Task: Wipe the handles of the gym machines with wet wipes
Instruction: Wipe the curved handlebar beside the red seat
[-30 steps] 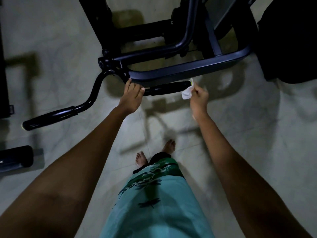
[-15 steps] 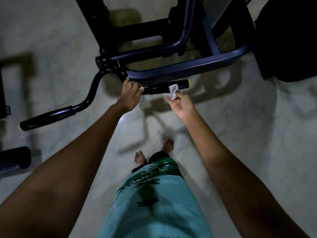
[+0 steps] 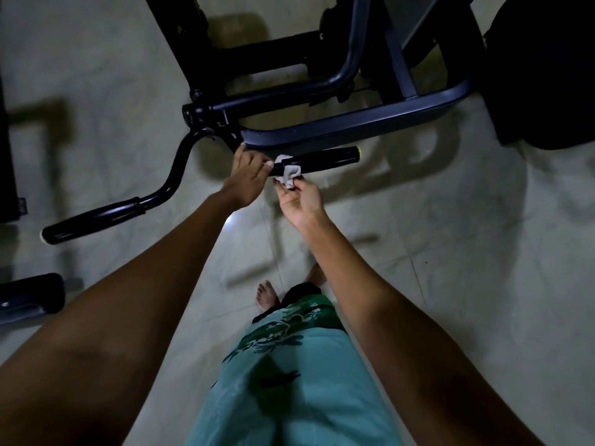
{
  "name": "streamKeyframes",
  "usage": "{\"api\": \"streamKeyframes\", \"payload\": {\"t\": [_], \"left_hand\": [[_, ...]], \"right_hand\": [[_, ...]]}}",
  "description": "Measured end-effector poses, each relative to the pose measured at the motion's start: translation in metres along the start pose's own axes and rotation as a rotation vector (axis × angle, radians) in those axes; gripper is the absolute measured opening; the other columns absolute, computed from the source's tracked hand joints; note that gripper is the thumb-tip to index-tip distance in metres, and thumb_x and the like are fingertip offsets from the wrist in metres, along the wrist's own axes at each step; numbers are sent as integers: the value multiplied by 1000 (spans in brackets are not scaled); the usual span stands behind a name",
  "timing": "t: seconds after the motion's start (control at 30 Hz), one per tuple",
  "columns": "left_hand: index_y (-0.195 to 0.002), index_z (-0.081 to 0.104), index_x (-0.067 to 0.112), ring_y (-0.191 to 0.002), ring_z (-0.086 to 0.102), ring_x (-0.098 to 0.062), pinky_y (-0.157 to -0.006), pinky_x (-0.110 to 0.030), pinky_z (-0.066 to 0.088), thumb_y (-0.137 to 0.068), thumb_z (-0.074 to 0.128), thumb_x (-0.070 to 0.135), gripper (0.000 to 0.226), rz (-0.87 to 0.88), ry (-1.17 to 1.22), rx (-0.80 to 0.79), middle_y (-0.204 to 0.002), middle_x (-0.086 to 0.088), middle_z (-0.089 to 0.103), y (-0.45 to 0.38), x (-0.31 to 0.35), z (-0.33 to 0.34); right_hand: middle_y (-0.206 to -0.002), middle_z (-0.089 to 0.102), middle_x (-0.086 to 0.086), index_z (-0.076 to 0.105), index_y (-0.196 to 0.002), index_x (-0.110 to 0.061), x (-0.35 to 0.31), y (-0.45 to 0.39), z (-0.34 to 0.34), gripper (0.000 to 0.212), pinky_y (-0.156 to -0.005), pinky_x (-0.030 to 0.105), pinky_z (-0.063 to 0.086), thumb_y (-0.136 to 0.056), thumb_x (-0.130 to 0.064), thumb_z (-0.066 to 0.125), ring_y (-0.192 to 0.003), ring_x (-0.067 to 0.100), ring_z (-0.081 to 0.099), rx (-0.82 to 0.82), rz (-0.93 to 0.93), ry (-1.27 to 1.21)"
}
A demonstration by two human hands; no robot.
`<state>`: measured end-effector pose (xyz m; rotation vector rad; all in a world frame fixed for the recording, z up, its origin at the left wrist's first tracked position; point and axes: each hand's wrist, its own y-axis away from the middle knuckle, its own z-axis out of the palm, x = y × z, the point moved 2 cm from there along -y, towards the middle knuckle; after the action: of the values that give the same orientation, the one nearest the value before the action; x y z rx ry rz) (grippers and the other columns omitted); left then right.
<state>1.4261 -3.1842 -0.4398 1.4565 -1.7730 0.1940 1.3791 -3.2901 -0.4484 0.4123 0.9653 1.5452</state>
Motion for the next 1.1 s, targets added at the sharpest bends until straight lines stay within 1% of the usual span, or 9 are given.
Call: {"api": "streamKeyframes", "payload": {"t": [0.1, 0.17, 0.3, 0.43, 0.6, 0.7, 0.8, 1.0, 1.1], "left_hand": [[-130, 48, 5, -145, -3, -28, -114, -28, -2, -104, 31, 23, 36, 4, 12, 3, -140, -19, 36, -1, -3, 2], [-129, 49, 5, -145, -2, -29, -114, -26, -2, -104, 31, 23, 36, 9, 18, 13, -140, -19, 36, -2, -4, 2], [-128, 49, 4, -145, -2, -28, -114, -26, -2, -103, 32, 22, 35, 13, 28, 20, -138, -19, 37, -1, -4, 2], [-127, 50, 6, -145, 0, -29, -114, -26, -2, -103, 32, 23, 34, 24, 37, 21, -136, -18, 39, -3, -9, 4], [-127, 51, 5, -145, 0, -29, -114, -27, -1, -103, 33, 22, 34, 35, 57, 37, -134, -18, 40, -2, -8, 5], [-127, 51, 7, -145, -1, -28, -114, -29, 1, -103, 33, 21, 33, 36, 64, 45, -135, -18, 39, -1, -6, 4], [-127, 52, 7, -144, 1, -29, -114, -28, 0, -103, 34, 21, 33, 42, 62, 45, -134, -18, 40, -2, -7, 4], [-127, 52, 10, -144, 2, -27, -115, -33, 3, -103, 34, 24, 33, 42, 43, 39, -135, -16, 40, -5, -12, 6], [-126, 52, 11, -145, 0, -25, -115, -41, 8, -103, 33, 26, 34, 39, 41, 28, -139, -15, 37, -4, -12, 5]], "right_hand": [[-50, 54, 7, 45, -72, -6, -14, 4, -6, 34, -89, 26, 49, -96, 7, 25, -60, 18, 55, 51, -26, -42], [-46, 57, 6, 46, -73, -6, -33, 1, -15, 34, -95, 28, 42, -96, 7, 26, -59, 18, 57, 73, -107, -101], [-40, 54, 1, 45, -70, -7, -77, -3, -27, 34, -55, 17, 44, -97, 4, 27, -37, 8, 53, 116, -246, -51], [-60, 55, 3, 55, -79, -1, -104, -9, -33, 31, -64, 21, 43, -90, 15, 30, -61, 11, 51, 156, -451, 253], [-102, 67, 12, 63, -111, 6, -113, 7, -22, 37, -81, 6, 43, -85, 15, 39, -86, 2, 64, 234, -864, 1095], [-112, 65, 19, 67, -107, 4, -108, 14, -12, 34, -104, 35, 41, -83, 6, 43, -115, 32, 57, 7, -1134, 1623], [-124, 59, 20, 60, -119, 3, -101, 20, -16, 42, -108, 54, 32, -82, 7, 40, -123, 35, 50, -159, -1139, 1929], [-147, 37, 12, 41, -139, -5, -116, 18, -13, 42, -116, 34, 4, -100, -20, 36, -140, 24, 28, 92, -968, 2209], [-149, 33, 12, 35, -141, -4, -101, 15, 2, 44, -116, 33, 3, -101, -22, 32, -142, 22, 23, 23, -920, 2331]]}}
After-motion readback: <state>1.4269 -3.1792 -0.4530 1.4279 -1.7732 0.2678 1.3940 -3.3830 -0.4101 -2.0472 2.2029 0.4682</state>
